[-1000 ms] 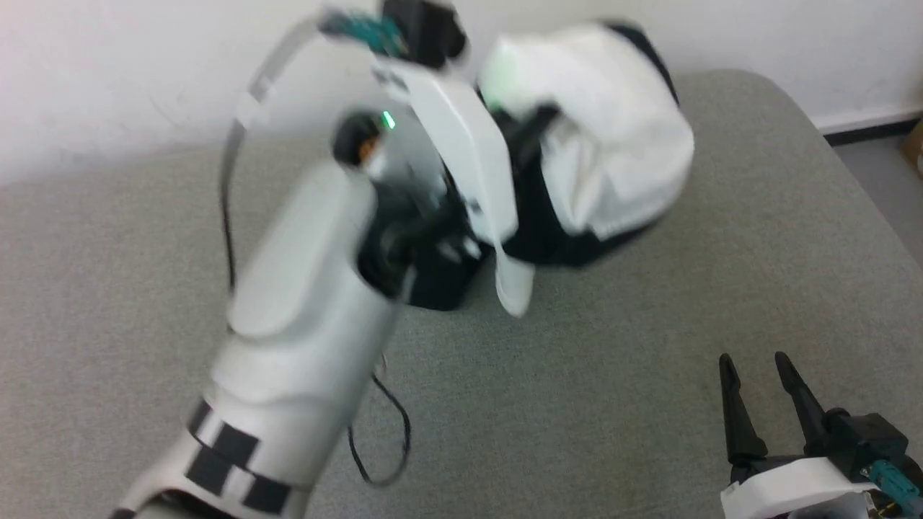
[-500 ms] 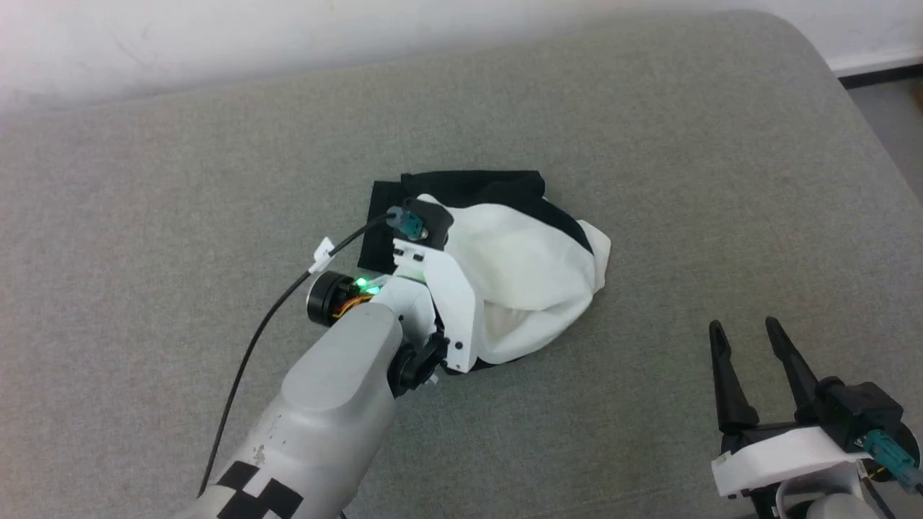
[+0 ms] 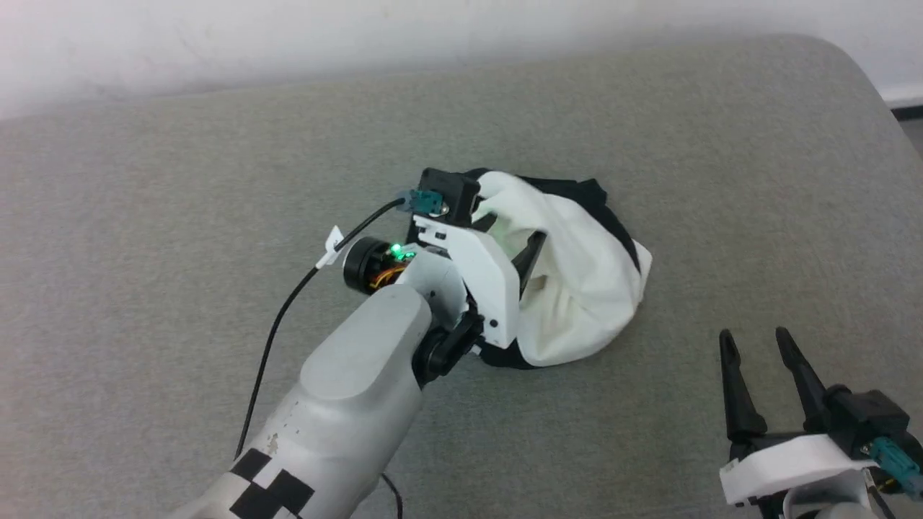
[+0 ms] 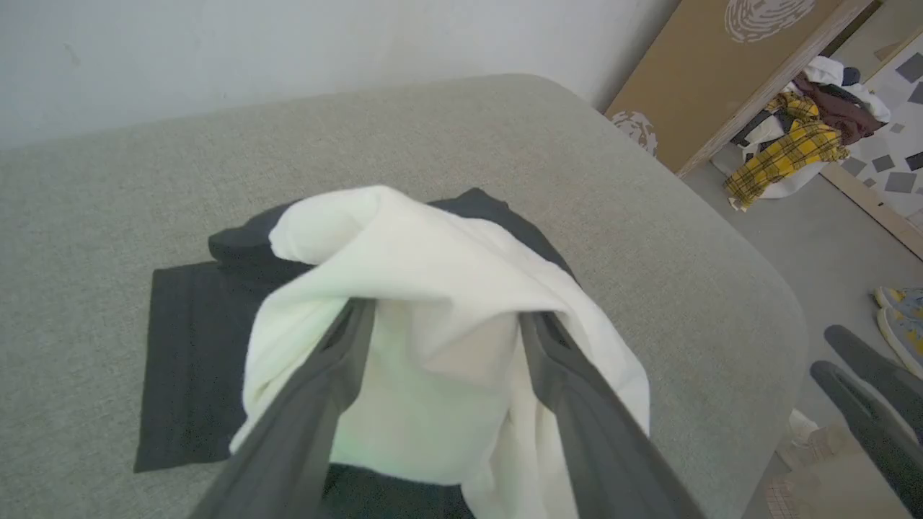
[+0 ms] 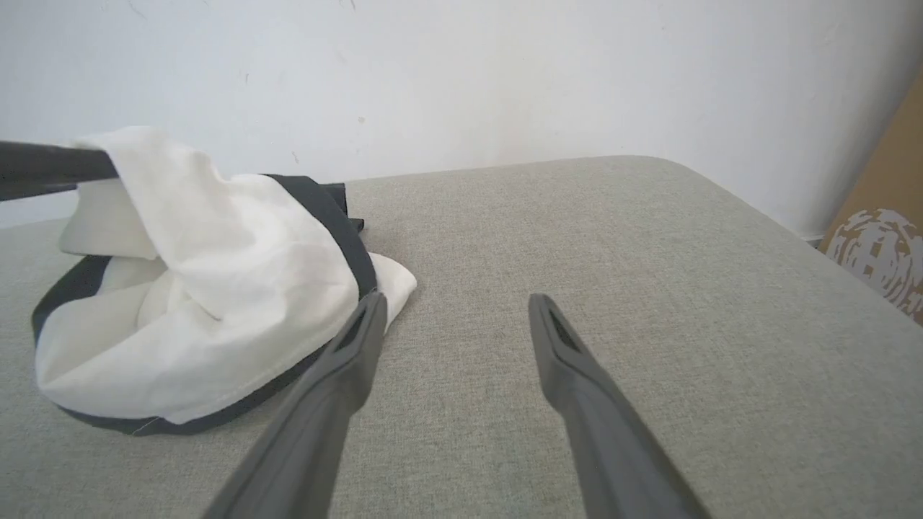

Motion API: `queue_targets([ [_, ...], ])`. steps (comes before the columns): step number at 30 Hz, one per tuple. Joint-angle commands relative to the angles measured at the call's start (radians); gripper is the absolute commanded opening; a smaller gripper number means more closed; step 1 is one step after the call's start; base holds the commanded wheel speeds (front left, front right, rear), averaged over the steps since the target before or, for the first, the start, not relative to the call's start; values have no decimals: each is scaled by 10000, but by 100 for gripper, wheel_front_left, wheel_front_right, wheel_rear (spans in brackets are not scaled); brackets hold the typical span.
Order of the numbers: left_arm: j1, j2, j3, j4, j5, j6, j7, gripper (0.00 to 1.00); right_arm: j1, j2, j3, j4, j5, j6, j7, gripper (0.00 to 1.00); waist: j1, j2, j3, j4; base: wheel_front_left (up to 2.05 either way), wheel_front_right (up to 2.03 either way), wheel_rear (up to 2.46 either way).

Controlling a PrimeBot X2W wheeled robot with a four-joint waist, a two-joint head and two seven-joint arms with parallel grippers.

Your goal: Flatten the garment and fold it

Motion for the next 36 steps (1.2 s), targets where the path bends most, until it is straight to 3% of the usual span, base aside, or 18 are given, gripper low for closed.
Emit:
queue_targets([
  [1,38,45,-12,-312,20,150,-287,100,138,9,-50,32,-48,-9,14,100,1,-1,-437,471,0,0,0],
  [5,732,545,249,-1287,137,550,-1138,100,298,9,-86,21,-58,-9,14,100,1,-1,-671,679,0,0,0],
  [13,3295,1880,1271,-3663,606,1647,-3989,100,499,9,-188,-138,-104,-9,14,100,1,-1,-848,887,0,0,0],
  [16,4486,2171,2085,-4572,915,1997,-4263,100,566,9,-217,-282,-133,-9,14,100,1,-1,-867,937,0,0,0],
  [19,5350,2095,3032,-5543,1390,2191,-4276,100,595,9,-218,-393,-152,-9,14,100,1,-1,-859,953,0,0,0],
  [26,8335,1412,5212,-7328,3544,2170,-4282,100,650,9,-216,-632,-198,-9,14,100,1,-1,-872,977,0,0,0],
  [31,9458,588,6076,-7477,4296,1327,-4283,100,707,9,-216,-710,-210,-9,14,100,1,-1,-960,1209,0,0,0],
  [36,9514,258,6465,-7461,4481,896,-4284,100,460,9,-59,-629,-321,-9,14,100,1,-1,-1025,1352,0,0,0],
])
